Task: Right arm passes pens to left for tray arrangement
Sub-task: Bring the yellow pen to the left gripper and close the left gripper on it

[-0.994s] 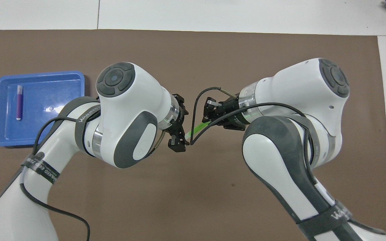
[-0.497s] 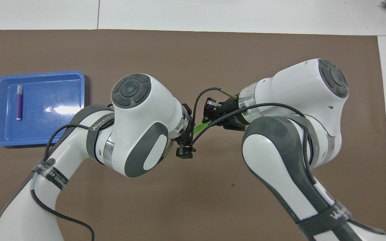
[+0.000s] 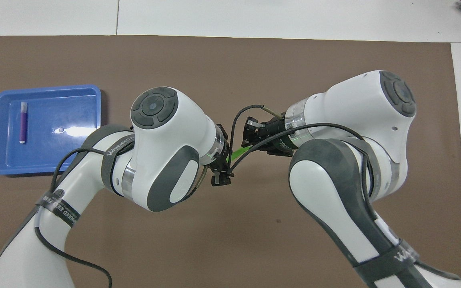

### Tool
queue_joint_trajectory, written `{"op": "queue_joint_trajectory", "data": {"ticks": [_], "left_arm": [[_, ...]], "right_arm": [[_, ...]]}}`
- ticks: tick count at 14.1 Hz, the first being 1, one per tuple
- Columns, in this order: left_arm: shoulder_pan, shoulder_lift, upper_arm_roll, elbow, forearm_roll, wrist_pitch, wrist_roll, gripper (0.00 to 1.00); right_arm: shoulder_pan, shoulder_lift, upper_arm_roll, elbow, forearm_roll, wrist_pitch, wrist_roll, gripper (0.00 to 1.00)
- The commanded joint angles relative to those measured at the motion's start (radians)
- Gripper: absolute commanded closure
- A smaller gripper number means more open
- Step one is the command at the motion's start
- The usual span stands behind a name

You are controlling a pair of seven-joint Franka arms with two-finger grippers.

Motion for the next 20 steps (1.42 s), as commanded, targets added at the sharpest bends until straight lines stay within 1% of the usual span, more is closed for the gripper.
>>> {"op": "queue_joint_trajectory", "data": {"ticks": [1,2,3,5,6,7,8,17,19,20], "left_arm": [[-0.02,-0.026,0.013,-0.048,-0.004,0.058,-0.036,0.36],[-0.02,-0.028,0.013,-0.052,-0.004,0.061,-0.035,0.37],[-0.02,-0.028,0.013,-0.054,-0.004,0.061,-0.036,0.44],[-0.02,-0.029,0.013,-0.054,-0.004,0.062,-0.038,0.66],[-0.018,-0.028,0.013,-0.054,-0.004,0.061,-0.038,0.84],[-0.018,-0.029,0.013,-0.054,-0.004,0.062,-0.038,0.95],[-0.018,-0.028,0.013,-0.054,-0.004,0.064,-0.038,1.0],[-0.018,-0.026,0.013,-0.051,-0.004,0.079,-0.035,1.0],[-0.018,-0.026,0.013,-0.049,-0.004,0.079,-0.03,1.0],[-0.017,-0.025,0.013,-0.048,-0.004,0.079,-0.029,1.0]], "right_arm": [[-0.012,-0.002,0.002,0.004,-0.003,-0.002,-0.025,0.94],[-0.014,-0.002,0.002,0.004,-0.003,-0.002,-0.025,0.94],[-0.014,-0.002,0.002,0.004,-0.011,-0.002,-0.026,0.94],[-0.015,-0.002,0.002,0.015,-0.032,-0.024,-0.047,0.94],[-0.018,-0.001,0.002,0.024,-0.046,-0.037,-0.052,0.94],[-0.018,0.001,0.002,0.036,-0.049,-0.045,-0.052,0.94],[-0.018,0.008,0.002,0.042,-0.049,-0.048,-0.052,0.94],[-0.017,0.01,0.002,0.044,-0.049,-0.039,-0.052,0.94],[-0.015,0.01,0.002,0.044,-0.049,-0.033,-0.051,0.92],[-0.014,0.01,0.002,0.044,-0.049,-0.032,-0.051,0.89]]}}
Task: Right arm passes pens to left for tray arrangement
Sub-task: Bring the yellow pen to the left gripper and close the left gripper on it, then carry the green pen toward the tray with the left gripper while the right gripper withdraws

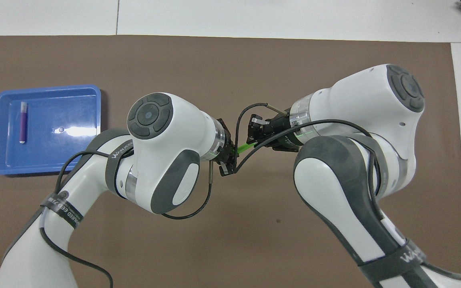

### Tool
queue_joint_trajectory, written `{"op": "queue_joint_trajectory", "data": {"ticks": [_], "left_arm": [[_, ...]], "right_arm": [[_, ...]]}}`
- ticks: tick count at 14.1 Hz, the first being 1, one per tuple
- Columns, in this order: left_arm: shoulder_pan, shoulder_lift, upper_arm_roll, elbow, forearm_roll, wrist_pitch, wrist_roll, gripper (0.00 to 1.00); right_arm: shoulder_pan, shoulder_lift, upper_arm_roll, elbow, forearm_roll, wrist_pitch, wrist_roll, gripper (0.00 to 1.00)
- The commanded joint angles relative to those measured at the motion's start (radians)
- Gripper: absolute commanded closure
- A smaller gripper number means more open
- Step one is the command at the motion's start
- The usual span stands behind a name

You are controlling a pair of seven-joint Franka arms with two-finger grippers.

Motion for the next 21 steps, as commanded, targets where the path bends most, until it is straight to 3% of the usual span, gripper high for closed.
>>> {"op": "queue_joint_trajectory", "data": {"ticks": [1,2,4,6,9,13,18,21], "left_arm": [[-0.017,-0.023,0.017,-0.026,-0.004,0.024,-0.002,1.0],[-0.015,-0.023,0.017,-0.026,-0.004,0.024,-0.002,1.0],[-0.017,-0.023,0.017,-0.026,-0.004,0.024,0.0,1.0],[-0.017,-0.022,0.017,-0.025,-0.004,0.024,0.002,1.0],[-0.017,-0.023,0.017,-0.026,-0.003,0.021,0.032,1.0],[-0.006,-0.023,0.018,-0.028,0.02,0.009,0.118,1.0],[0.035,-0.028,0.026,-0.028,0.032,-0.031,0.315,1.0],[0.097,-0.039,0.027,-0.017,0.034,-0.08,0.454,1.0]], "right_arm": [[-0.004,0.009,0.006,0.019,-0.014,-0.01,-0.018,0.75],[-0.001,0.009,0.005,0.019,-0.016,-0.008,-0.014,0.49],[0.0,0.009,0.005,0.021,-0.017,-0.01,-0.011,0.28],[-0.003,0.009,0.005,0.022,-0.019,-0.01,-0.013,0.21],[-0.015,0.009,0.003,0.039,-0.086,-0.025,-0.022,0.0],[-0.104,0.001,-0.005,0.071,-0.141,-0.125,-0.212,0.0],[-0.232,-0.007,-0.005,0.051,-0.344,-0.145,-0.616,0.0],[-0.355,-0.014,-0.005,-0.076,-0.39,-0.015,-0.993,0.01]]}}
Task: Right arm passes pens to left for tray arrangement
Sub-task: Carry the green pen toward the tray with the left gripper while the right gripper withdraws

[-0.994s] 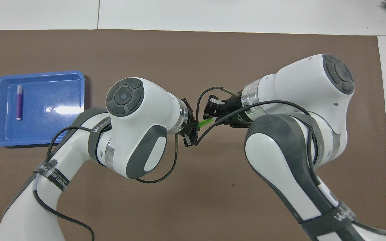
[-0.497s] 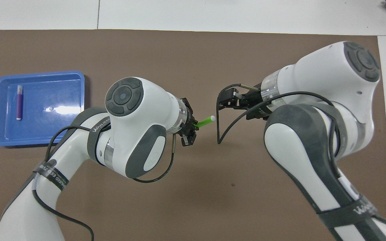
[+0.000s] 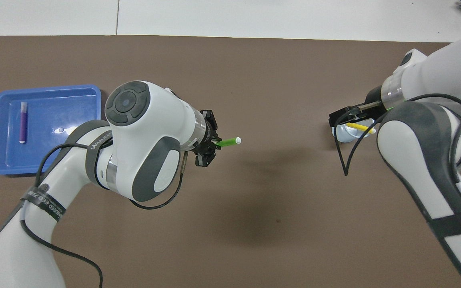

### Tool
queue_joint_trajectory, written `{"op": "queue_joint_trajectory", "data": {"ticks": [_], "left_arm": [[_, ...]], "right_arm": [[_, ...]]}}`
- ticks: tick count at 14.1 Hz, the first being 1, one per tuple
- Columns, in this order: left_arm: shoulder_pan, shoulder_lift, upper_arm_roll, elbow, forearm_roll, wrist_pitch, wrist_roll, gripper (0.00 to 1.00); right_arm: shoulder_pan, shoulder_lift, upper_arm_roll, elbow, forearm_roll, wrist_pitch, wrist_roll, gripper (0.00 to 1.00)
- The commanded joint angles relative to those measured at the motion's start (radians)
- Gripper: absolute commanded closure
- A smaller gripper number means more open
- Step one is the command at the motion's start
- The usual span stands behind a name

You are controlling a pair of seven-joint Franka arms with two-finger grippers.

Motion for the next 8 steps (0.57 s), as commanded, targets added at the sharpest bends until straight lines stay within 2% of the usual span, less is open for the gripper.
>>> {"op": "queue_joint_trajectory", "data": {"ticks": [1,3,5,8], "left_arm": [[0.058,-0.039,-0.002,-0.003,0.013,-0.085,0.108,1.0],[0.104,-0.054,-0.002,0.0,0.053,-0.154,0.231,1.0],[0.153,-0.059,-0.002,-0.001,0.072,-0.196,0.351,1.0],[0.225,-0.059,-0.002,0.022,0.122,-0.26,0.489,1.0]], "right_arm": [[-0.077,-0.015,0.013,-0.132,-0.058,0.129,-0.244,0.03],[-0.079,-0.017,0.013,-0.159,-0.115,0.141,-0.248,0.1],[-0.089,-0.017,0.013,-0.163,-0.127,0.143,-0.258,0.39],[-0.093,-0.017,0.013,-0.211,-0.159,0.216,-0.38,0.45]]}}
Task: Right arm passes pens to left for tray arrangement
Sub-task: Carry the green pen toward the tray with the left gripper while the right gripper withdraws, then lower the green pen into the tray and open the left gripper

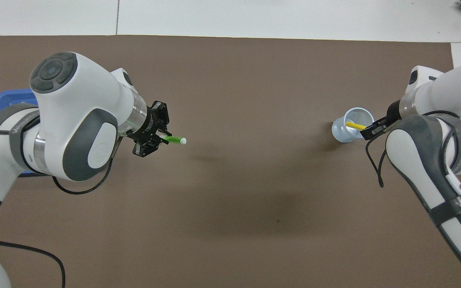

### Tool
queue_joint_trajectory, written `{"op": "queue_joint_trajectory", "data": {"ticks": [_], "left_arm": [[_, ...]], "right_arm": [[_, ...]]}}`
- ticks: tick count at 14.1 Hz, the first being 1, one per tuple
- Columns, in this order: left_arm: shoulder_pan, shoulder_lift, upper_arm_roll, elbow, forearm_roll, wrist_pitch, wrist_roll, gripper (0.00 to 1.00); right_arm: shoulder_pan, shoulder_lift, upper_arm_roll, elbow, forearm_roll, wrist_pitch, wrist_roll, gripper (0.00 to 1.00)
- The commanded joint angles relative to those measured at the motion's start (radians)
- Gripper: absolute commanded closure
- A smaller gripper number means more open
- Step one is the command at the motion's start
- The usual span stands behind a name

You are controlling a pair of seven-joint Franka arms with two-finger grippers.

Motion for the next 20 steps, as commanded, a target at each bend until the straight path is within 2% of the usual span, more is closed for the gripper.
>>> {"op": "queue_joint_trajectory", "data": {"ticks": [1,5,7,11,13,20], "left_arm": [[0.063,-0.015,-0.007,0.012,0.041,-0.065,0.14,1.0],[0.169,-0.022,-0.005,0.012,0.047,-0.105,0.388,1.0],[0.215,-0.022,-0.005,0.014,0.11,-0.103,0.514,1.0],[0.321,-0.021,0.001,0.014,0.145,-0.094,0.812,1.0],[0.355,-0.019,0.001,0.023,0.225,-0.09,0.905,1.0],[0.48,-0.016,0.005,0.002,0.23,0.034,1.248,1.0]], "right_arm": [[-0.016,-0.027,0.007,-0.069,-0.026,0.08,-0.152,0.49],[-0.026,-0.023,0.007,-0.072,-0.026,0.121,-0.209,0.51],[-0.046,-0.021,0.008,-0.074,-0.026,0.124,-0.225,0.51],[-0.049,-0.027,0.008,-0.111,-0.024,0.124,-0.176,0.52],[-0.045,-0.03,0.008,-0.129,-0.024,0.124,-0.151,0.53],[-0.042,-0.029,0.008,-0.126,-0.023,0.129,-0.146,0.59]]}}
